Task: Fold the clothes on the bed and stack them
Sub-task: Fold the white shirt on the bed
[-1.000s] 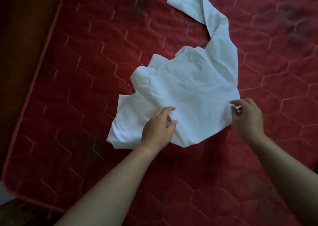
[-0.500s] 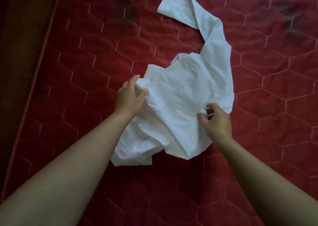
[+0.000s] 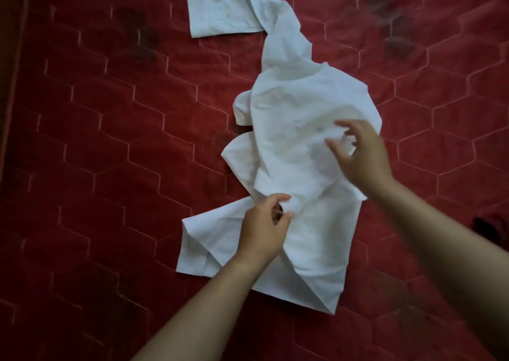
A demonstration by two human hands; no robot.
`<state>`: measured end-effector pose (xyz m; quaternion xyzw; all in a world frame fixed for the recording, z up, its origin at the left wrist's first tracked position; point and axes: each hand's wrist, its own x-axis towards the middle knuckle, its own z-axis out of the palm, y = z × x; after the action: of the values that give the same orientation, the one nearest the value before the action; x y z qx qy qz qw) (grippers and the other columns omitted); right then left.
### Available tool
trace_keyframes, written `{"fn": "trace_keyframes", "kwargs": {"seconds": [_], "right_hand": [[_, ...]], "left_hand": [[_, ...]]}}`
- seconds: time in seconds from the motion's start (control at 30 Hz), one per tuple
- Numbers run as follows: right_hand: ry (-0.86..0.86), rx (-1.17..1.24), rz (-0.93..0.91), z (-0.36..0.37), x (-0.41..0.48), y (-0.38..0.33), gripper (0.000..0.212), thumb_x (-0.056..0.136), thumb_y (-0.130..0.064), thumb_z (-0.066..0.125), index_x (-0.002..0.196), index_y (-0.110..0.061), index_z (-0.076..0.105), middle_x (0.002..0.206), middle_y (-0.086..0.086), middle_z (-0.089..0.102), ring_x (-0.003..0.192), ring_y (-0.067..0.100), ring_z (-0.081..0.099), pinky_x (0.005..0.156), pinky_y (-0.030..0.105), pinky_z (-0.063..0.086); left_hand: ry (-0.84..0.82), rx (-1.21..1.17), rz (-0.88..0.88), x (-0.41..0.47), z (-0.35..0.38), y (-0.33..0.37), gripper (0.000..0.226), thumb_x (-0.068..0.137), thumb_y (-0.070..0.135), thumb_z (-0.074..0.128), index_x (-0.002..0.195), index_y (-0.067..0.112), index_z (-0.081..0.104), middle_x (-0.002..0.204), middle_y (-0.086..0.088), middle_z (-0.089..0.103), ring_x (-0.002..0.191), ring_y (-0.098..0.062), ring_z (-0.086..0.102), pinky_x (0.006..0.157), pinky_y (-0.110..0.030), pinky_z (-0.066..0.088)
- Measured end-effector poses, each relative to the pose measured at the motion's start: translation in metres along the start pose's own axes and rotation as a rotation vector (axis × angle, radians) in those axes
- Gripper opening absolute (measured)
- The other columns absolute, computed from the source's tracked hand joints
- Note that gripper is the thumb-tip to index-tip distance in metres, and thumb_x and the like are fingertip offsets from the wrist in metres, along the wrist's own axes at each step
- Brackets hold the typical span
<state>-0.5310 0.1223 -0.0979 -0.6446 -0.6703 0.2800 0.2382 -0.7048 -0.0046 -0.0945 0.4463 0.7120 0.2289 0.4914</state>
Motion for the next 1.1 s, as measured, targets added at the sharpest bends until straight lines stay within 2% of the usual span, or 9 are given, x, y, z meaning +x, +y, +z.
{"fn": "trace_keyframes", "kwargs": {"seconds": [0.13, 0.3, 0.37, 0.43, 0.57, 0.67, 0.77, 0.93, 1.1], "right_hand": [[-0.252, -0.061, 0.087, 0.011, -0.074, 0.02, 0.05, 0.08, -0.037, 0.069, 0.122, -0.013, 0.057, 0.134, 0.008, 0.047, 0.125, 0.024, 0.042, 0.103, 0.039, 0.036], [-0.134, -0.098, 0.224, 0.031, -0.107, 0.034, 0.052, 0.078, -0.038, 0.071, 0.126, -0.026, 0.055, 0.146, 0.003, 0.033, 0.134, 0.022, 0.029, 0.1, 0.048, 0.031], [-0.051, -0.073, 0.331, 0.039, -0.112, 0.04, 0.053, 0.078, -0.036, 0.071, 0.127, -0.024, 0.053, 0.142, 0.005, 0.034, 0.13, 0.023, 0.031, 0.098, 0.042, 0.032], [-0.002, 0.062, 0.406, 0.045, -0.116, 0.045, 0.046, 0.079, -0.025, 0.072, 0.121, -0.014, 0.056, 0.125, 0.008, 0.047, 0.114, 0.023, 0.047, 0.09, 0.026, 0.037], [0.015, 0.197, 0.416, 0.033, -0.117, 0.057, 0.014, 0.08, -0.01, 0.068, 0.094, -0.013, 0.069, 0.09, 0.0, 0.068, 0.08, 0.014, 0.061, 0.073, 0.017, 0.041], [0.05, 0.169, 0.341, 0.002, -0.107, 0.073, 0.01, 0.079, -0.004, 0.065, 0.082, -0.011, 0.071, 0.082, 0.003, 0.069, 0.067, 0.012, 0.057, 0.065, 0.013, 0.038], [0.121, 0.096, 0.301, -0.042, -0.091, 0.093, 0.015, 0.079, -0.002, 0.062, 0.085, -0.013, 0.071, 0.081, 0.003, 0.068, 0.066, 0.01, 0.055, 0.063, 0.011, 0.034], [0.216, 0.121, 0.242, -0.104, -0.055, 0.114, 0.011, 0.083, -0.009, 0.063, 0.09, -0.016, 0.068, 0.089, 0.0, 0.069, 0.071, 0.011, 0.059, 0.068, 0.027, 0.05], [-0.013, 0.034, 0.17, -0.095, -0.08, 0.118, 0.022, 0.08, -0.019, 0.071, 0.1, -0.011, 0.065, 0.103, 0.006, 0.059, 0.088, 0.02, 0.057, 0.076, 0.028, 0.043]], "left_hand": [[0.032, 0.09, -0.003, 0.012, -0.008, 0.002, 0.024, 0.085, 0.019, 0.063, 0.108, 0.027, 0.062, 0.088, 0.008, 0.063, 0.075, 0.007, 0.056, 0.063, 0.002, 0.037], [0.06, 0.247, 0.053, 0.032, -0.046, -0.011, 0.026, 0.081, 0.031, 0.069, 0.105, 0.035, 0.059, 0.108, 0.006, 0.054, 0.092, -0.008, 0.059, 0.077, -0.009, 0.041], [0.037, 0.311, 0.061, 0.037, -0.051, -0.015, 0.026, 0.081, 0.034, 0.068, 0.106, 0.037, 0.06, 0.115, 0.008, 0.047, 0.102, -0.011, 0.055, 0.088, -0.021, 0.043], [0.003, 0.353, 0.081, 0.041, -0.048, -0.018, 0.024, 0.083, 0.033, 0.066, 0.107, 0.031, 0.062, 0.114, 0.01, 0.048, 0.105, -0.011, 0.053, 0.091, -0.023, 0.042], [-0.009, 0.423, 0.127, 0.038, -0.028, -0.014, 0.013, 0.085, 0.029, 0.065, 0.096, 0.021, 0.065, 0.096, 0.008, 0.056, 0.086, -0.01, 0.06, 0.072, -0.018, 0.042], [0.066, 0.437, 0.149, 0.029, -0.01, -0.001, 0.014, 0.085, 0.031, 0.065, 0.093, 0.02, 0.066, 0.09, 0.005, 0.06, 0.073, -0.002, 0.058, 0.064, -0.016, 0.043], [0.106, 0.417, 0.191, 0.01, 0.016, 0.021, 0.013, 0.083, 0.034, 0.065, 0.088, 0.022, 0.065, 0.083, 0.008, 0.063, 0.067, 0.0, 0.058, 0.06, -0.018, 0.045], [0.077, 0.449, 0.325, -0.023, 0.078, 0.055, 0.013, 0.079, 0.037, 0.068, 0.079, 0.027, 0.06, 0.074, 0.017, 0.058, 0.066, 0.0, 0.057, 0.056, -0.02, 0.044], [0.048, 0.44, 0.242, -0.012, 0.116, 0.066, 0.013, 0.081, 0.034, 0.066, 0.087, 0.025, 0.059, 0.092, 0.008, 0.058, 0.086, -0.01, 0.054, 0.066, -0.023, 0.039]]}}
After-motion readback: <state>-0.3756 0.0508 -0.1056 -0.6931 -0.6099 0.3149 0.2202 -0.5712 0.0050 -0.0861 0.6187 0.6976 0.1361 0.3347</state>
